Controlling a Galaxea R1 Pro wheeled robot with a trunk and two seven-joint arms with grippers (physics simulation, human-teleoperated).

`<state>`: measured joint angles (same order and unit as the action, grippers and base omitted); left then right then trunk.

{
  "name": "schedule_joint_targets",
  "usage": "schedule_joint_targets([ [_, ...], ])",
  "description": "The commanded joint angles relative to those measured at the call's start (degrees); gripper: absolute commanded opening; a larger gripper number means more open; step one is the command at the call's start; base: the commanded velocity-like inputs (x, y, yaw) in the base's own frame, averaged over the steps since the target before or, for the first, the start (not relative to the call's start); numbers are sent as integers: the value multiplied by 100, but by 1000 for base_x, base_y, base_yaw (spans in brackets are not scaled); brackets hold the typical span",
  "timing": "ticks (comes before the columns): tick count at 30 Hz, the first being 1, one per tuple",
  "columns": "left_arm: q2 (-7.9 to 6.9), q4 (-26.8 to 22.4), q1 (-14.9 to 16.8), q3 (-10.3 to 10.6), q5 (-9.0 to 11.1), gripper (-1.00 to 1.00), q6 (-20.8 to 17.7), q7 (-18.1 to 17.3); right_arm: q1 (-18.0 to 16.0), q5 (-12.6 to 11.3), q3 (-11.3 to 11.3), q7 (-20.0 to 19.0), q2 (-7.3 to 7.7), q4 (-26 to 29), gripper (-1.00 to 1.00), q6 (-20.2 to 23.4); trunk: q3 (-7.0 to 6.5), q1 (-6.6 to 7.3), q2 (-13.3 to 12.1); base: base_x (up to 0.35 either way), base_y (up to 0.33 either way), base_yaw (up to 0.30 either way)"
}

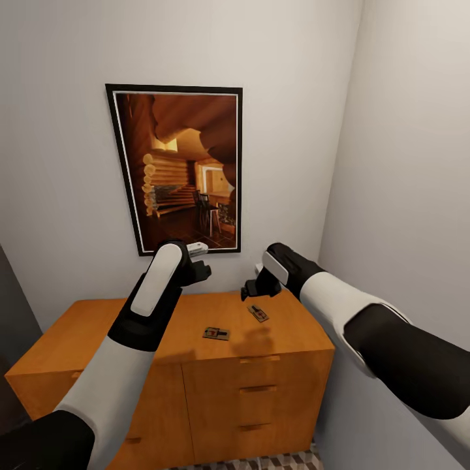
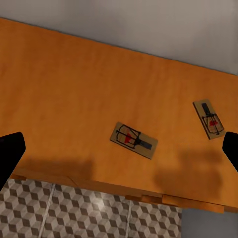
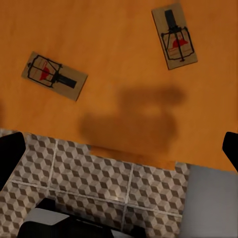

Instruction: Take the four mousetraps from the cabinet in the bathroom and place them on the bathroom floor. Make sure all four end up on the same floor surface, and ensure that at least two of them are either under or directly next to the same bathroom sink.

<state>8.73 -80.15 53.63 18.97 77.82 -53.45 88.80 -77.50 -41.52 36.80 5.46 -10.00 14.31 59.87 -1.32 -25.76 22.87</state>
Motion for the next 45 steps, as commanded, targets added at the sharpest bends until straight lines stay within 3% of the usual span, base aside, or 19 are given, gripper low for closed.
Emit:
schedule_joint_targets([
  [1,1,-4,4,3,49,100,-60,58,-2,-60,24,31,0,-29,100,13,3,-2,5,0,0,0],
  [18,1,-57,-1,12,49,100,-60,58,-2,-41,237,-99,0,-155,100,13,3,-2,5,0,0,0],
  [45,-20,-365,-10,73,54,100,0,39,-4,-17,286,-115,0,-75,100,13,3,-2,5,52,0,0],
])
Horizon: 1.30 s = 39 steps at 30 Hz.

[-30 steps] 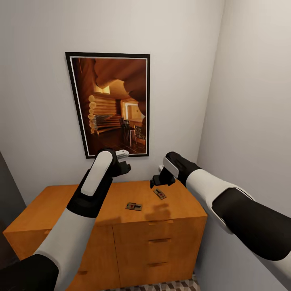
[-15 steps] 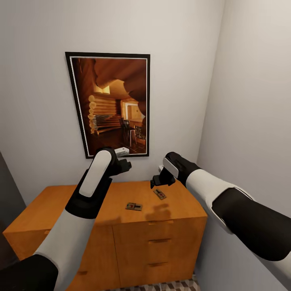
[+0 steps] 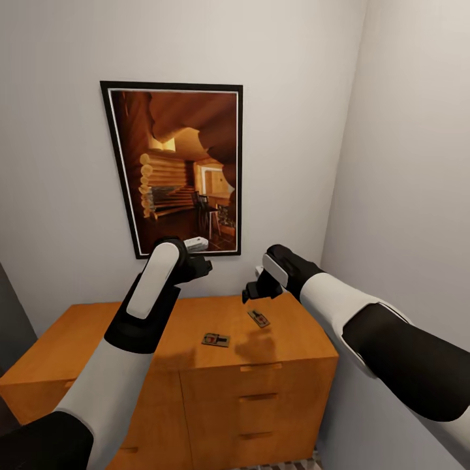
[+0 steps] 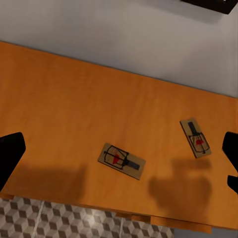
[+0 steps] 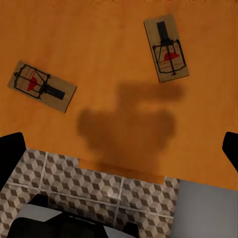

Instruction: Take the four mousetraps from the cabinet in the bathroom and place them on the bathroom floor. Make sure all four end up on the same floor surface, and ensure that at least two of them are either under or directly next to the same bathroom sink.

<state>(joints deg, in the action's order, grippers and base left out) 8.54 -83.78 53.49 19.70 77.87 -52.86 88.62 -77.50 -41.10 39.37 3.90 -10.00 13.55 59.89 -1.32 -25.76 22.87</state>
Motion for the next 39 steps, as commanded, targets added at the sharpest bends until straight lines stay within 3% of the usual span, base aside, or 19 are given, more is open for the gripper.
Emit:
schedule_joint_targets([
  [1,0,-3,4,1,49,100,-60,58,-4,-59,29,41,0,1,100,11,3,-3,5,27,0,0],
  [22,11,9,-6,-10,50,100,-17,60,-117,-56,27,35,0,3,100,11,3,-3,5,57,0,0],
  [31,5,-3,-74,-9,32,100,436,114,-124,-53,27,40,0,-24,100,11,3,-3,5,39,0,0],
  [39,4,-69,-346,-16,32,100,560,138,-126,-48,27,41,0,-27,100,11,3,-3,5,7,0,0],
])
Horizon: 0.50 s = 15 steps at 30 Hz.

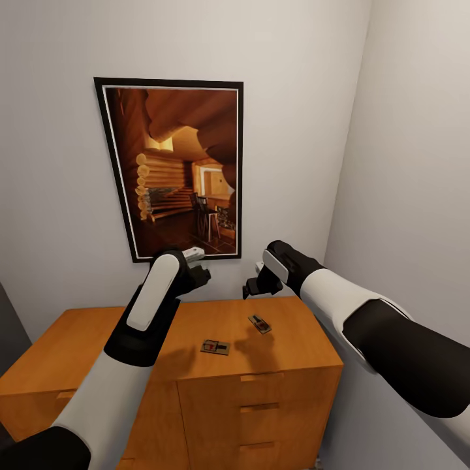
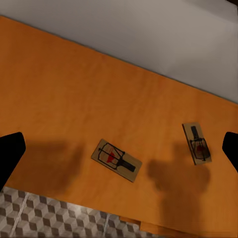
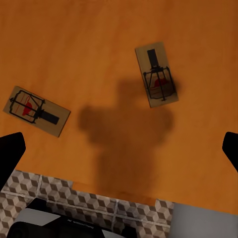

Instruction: Take the four mousetraps from the cabinet in the bathroom and place them on the bathroom floor. Make sure all four end up on the same floor surface, and ensure that at least two of them are either under or directly next to the same bathroom sink.

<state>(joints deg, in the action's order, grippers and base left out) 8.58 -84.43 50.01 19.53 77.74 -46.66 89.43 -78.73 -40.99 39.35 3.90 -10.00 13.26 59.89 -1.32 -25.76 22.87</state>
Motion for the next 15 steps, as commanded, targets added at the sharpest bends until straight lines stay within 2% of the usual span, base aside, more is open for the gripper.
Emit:
schedule_joint_targets([
  [1,0,-4,2,1,45,100,-60,57,-4,-60,29,41,0,1,100,11,3,-2,5,3,0,0],
  [15,-3,-512,-840,-13,-7,100,-35,57,-73,-51,37,44,0,-32,100,11,3,-2,5,1,0,0],
])
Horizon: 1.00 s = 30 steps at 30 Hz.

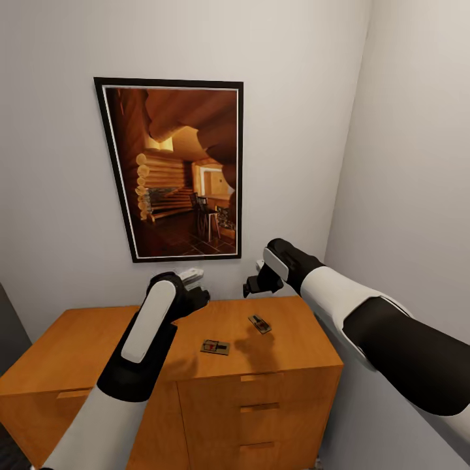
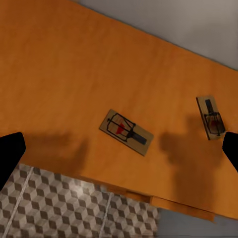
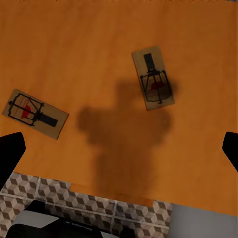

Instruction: Take the four mousetraps from the cabinet in the bathroom and place them on the bathroom floor. Make sure all four end up on the same floor surface, and ensure that at least two of them are either under or directly next to the same bathroom sink.

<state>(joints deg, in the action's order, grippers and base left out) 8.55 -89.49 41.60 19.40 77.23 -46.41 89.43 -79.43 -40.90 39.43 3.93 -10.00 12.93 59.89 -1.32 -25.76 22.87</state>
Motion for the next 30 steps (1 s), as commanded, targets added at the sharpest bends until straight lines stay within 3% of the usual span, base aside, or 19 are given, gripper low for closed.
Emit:
schedule_joint_targets([
  [1,-6,-42,-81,3,19,100,-60,57,-5,-60,29,42,0,-1,100,11,3,-3,5,0,0,0],
  [7,-14,-152,-477,22,-169,100,-67,57,-10,-59,30,46,0,-9,100,11,3,-3,5,0,0,0],
  [14,-2,-187,-791,37,-237,100,-72,57,-11,-59,31,52,0,-16,100,11,3,-3,5,0,0,0],
  [30,5,-204,-918,123,-336,100,-73,57,-11,-58,196,56,6,-25,100,11,3,-3,5,0,0,0],
])
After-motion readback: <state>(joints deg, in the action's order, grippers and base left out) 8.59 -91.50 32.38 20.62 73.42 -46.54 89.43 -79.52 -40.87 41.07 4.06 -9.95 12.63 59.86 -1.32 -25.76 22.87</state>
